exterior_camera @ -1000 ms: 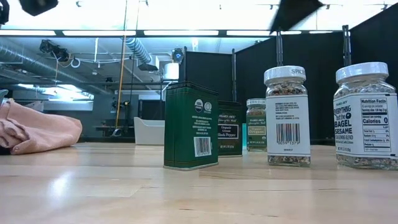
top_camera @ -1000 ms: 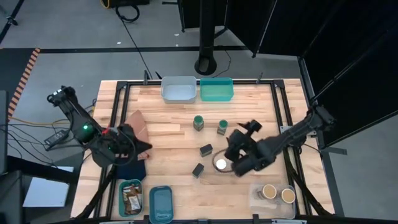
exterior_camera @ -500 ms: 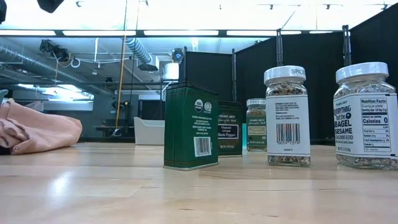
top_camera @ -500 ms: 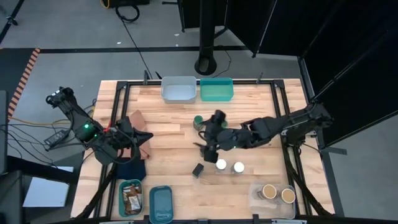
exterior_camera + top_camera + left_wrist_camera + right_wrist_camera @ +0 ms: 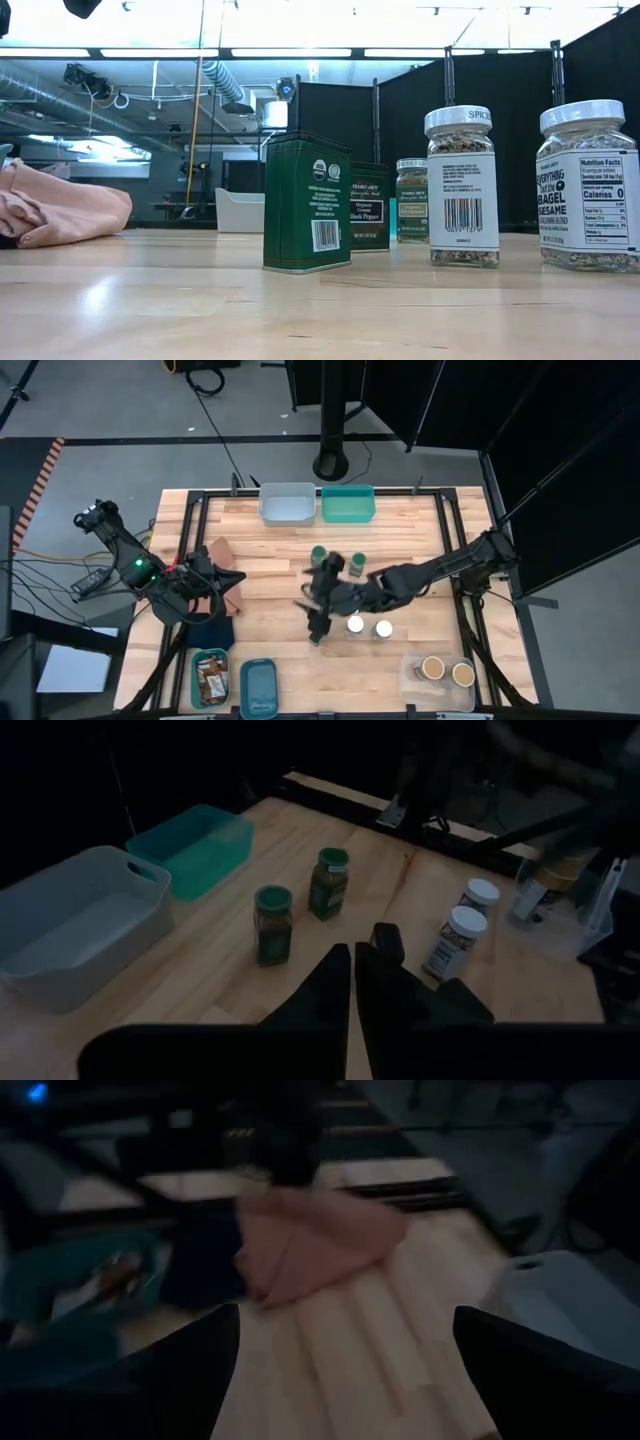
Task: Sort spices by type
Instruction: Put the bottom black spice can into the blue bin
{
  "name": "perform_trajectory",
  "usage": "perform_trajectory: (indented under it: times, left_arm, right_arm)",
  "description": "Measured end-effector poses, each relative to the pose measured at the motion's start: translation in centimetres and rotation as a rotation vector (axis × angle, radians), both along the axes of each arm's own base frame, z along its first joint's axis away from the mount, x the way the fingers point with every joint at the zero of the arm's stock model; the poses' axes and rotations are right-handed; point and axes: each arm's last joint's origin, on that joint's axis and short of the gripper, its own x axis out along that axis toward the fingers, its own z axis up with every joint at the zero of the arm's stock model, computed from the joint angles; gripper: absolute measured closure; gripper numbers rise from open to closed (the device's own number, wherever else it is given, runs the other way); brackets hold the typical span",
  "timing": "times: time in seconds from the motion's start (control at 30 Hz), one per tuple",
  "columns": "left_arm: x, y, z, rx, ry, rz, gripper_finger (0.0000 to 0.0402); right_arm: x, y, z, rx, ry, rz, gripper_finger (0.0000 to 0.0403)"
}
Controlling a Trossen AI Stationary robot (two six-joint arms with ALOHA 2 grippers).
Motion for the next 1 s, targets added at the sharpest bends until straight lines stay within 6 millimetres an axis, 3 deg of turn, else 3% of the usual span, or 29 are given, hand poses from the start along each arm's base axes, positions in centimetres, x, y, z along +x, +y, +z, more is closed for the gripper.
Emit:
perform_trajectory:
  times: [0.27,0.6,0.83,1.0]
  left_arm:
    - [0.1,-0.1,0.0,0.001,-0.001,-0.006,0.0378]
    - [0.1,-0.1,0.1,-0.015,-0.016,-0.003,0.0378]
    - [0.1,-0.1,0.1,-0.074,-0.035,0.016,0.0378]
    - [0.1,-0.1,0.1,-0.075,-0.033,0.018,0.0378]
  right_arm:
    - [0.5,1.9,-2.9,0.082,0.167,0.246,0.0029]
    - [-0.2,2.2,-4.2,-0.062,0.348,0.526,0.0029]
    - [0.3,2.5,-5.3,-0.113,0.382,0.594,0.0029]
    - [1.2,3.1,-7.4,-0.137,0.412,0.628,0.0029]
